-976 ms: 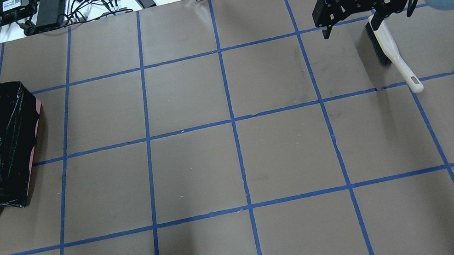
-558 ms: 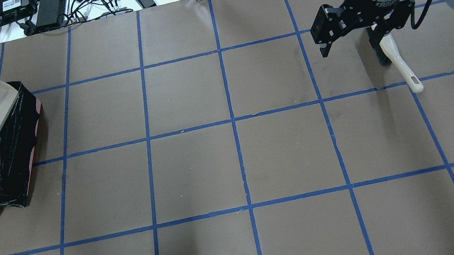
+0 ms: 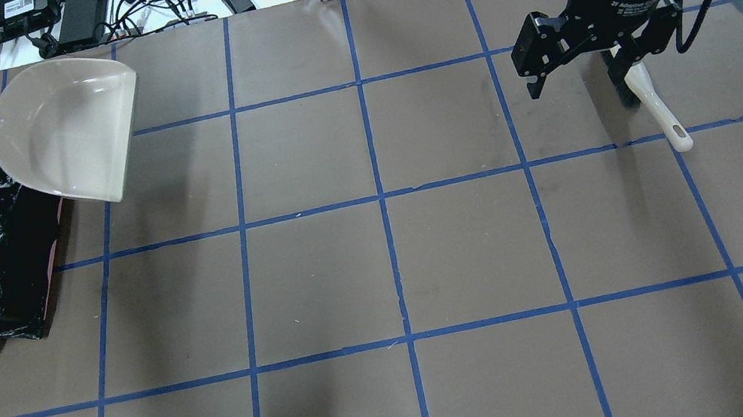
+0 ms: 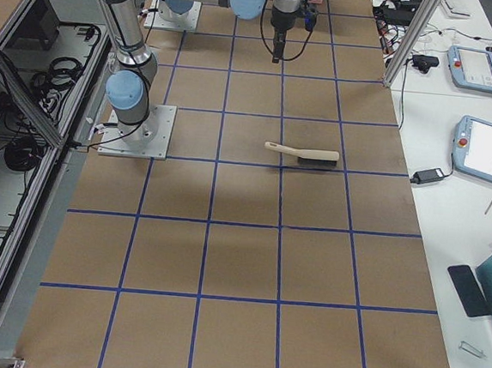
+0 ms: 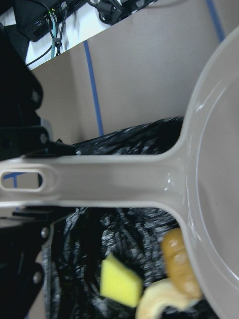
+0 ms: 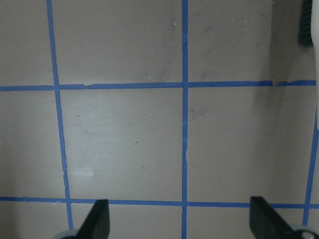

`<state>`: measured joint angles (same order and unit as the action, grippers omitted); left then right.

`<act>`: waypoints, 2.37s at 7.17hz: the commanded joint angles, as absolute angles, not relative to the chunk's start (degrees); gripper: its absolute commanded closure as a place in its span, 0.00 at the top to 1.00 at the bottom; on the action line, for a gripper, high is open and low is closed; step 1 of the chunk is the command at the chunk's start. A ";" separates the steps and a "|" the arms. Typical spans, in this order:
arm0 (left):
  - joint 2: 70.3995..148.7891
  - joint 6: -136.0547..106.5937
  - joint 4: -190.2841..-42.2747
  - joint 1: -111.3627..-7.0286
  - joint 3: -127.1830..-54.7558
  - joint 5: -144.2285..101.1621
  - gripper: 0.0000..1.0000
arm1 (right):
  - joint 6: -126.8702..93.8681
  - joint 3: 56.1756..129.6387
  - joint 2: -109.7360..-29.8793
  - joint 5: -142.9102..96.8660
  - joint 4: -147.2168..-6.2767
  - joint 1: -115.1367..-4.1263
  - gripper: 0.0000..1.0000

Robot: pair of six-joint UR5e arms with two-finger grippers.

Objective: Sweep and dump trash into bin
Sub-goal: 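Lower the empty dustpan back onto the table with the left gripper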

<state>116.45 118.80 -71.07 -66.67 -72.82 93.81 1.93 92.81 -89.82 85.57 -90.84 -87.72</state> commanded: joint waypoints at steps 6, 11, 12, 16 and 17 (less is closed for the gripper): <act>122.96 100.37 -67.61 -77.95 -79.70 94.21 0.00 | 1.67 92.90 -90.26 89.47 -90.26 -87.80 1.00; 121.91 103.26 -64.77 -79.45 -80.95 97.56 0.00 | 1.58 92.90 -90.18 90.09 -90.62 -87.71 1.00; 121.73 105.62 -64.78 -79.54 -81.03 97.65 0.00 | 1.50 92.90 -90.18 90.09 -90.53 -87.71 1.00; 121.46 105.12 -64.86 -79.54 -82.97 96.33 0.00 | 1.49 92.90 -90.18 90.18 -90.88 -87.71 1.00; 121.55 104.94 -64.86 -79.45 -82.97 96.33 0.10 | 1.49 92.90 -90.18 90.09 -90.79 -87.71 1.00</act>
<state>121.47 105.22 -64.89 -79.53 -82.85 96.38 1.49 92.90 -90.18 90.15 -90.82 -87.72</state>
